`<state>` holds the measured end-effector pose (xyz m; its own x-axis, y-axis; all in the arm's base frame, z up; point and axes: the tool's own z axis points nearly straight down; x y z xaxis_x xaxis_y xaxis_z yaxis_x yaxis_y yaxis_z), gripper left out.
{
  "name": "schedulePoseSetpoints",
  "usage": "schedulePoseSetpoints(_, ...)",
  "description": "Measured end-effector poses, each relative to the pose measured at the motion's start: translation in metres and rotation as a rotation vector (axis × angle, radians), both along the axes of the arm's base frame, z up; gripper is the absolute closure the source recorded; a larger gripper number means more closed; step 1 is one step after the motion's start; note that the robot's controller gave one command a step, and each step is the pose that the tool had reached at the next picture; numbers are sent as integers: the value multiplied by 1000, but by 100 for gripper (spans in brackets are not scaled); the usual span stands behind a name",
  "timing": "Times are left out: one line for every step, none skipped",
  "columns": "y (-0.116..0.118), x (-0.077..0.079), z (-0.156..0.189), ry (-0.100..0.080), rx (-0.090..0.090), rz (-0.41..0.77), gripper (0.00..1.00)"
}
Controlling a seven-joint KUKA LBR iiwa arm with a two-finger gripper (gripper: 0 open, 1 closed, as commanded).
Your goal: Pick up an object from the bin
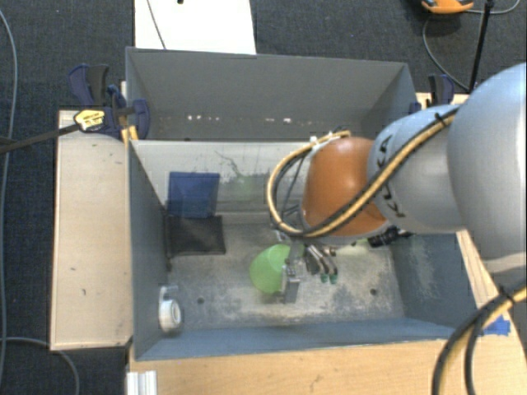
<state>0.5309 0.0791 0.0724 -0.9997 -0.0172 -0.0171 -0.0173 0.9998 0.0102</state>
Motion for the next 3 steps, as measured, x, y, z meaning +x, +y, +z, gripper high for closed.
schedulePoseSetpoints(7, 26, 1, 19, -16, -48, 100)
schedulePoseSetpoints(7, 26, 1, 19, -16, -48, 100)
schedulePoseSetpoints(7, 26, 1, 19, -15, -50, 100)
